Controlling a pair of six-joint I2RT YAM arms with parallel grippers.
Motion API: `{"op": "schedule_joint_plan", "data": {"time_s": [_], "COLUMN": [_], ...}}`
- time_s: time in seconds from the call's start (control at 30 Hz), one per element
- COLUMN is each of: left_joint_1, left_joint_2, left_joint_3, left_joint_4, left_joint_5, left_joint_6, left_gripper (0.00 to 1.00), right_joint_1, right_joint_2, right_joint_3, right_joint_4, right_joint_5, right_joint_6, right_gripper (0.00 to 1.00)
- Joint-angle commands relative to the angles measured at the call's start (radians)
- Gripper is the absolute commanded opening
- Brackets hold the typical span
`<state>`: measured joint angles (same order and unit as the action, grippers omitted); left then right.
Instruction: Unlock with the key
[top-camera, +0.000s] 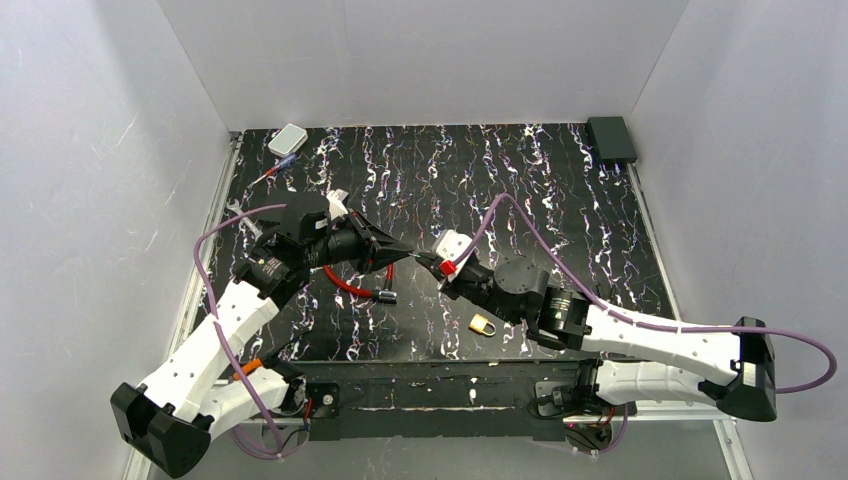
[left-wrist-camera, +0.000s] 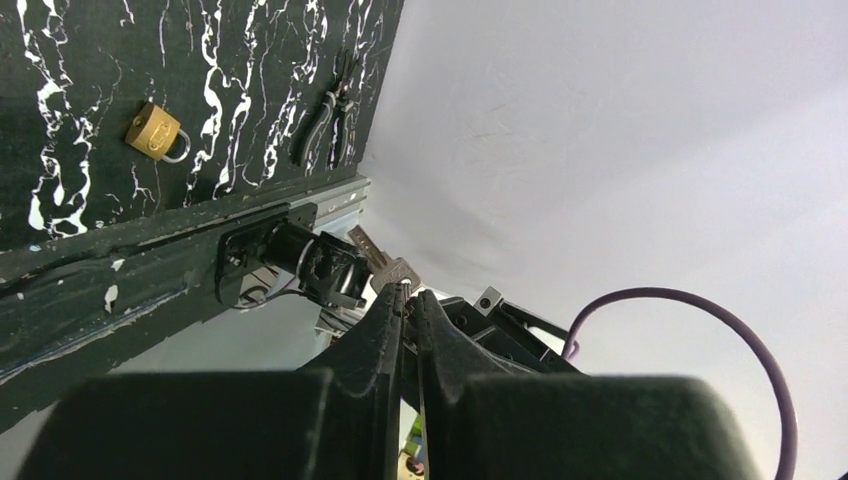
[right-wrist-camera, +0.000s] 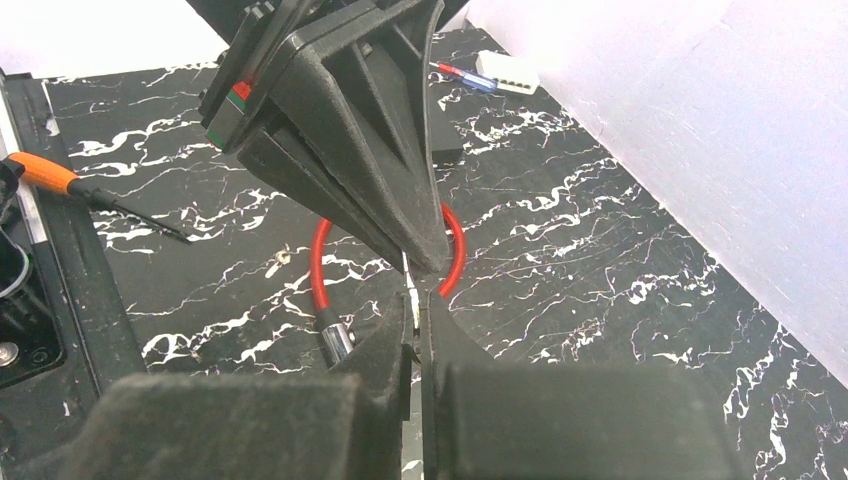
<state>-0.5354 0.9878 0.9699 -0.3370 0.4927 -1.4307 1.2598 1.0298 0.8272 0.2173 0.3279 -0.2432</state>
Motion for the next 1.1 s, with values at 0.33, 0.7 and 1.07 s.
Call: {"op": "schedule_joint_plan", "data": {"time_s": [0.33,0.7,1.07], "left_joint_1": [-0.001,0.004,0.012], "left_joint_2": [-0.014,-0.017,-0.030], "left_joint_3": [0.006,0.010,0.090], "left_joint_4": [0.065,0.171,0.248], "left_joint_5": [0.003,-0.026,0.040], "left_joint_6": [0.091,0.201,0.473], "left_gripper": [0.00,0.00,0.00], "right_joint_1": [0.010,0.009,-0.028], "right_joint_2": [0.057,-0.127,-0.117], "right_joint_3": [0.081,0.005,0.272], "right_joint_4": [-0.099,-0.086,-0.305], "right_joint_5": [0.044,0.026,-0.022], "right_joint_6": [0.118,0.319,0.650], "right_gripper": [0.30,0.71,0.89]}}
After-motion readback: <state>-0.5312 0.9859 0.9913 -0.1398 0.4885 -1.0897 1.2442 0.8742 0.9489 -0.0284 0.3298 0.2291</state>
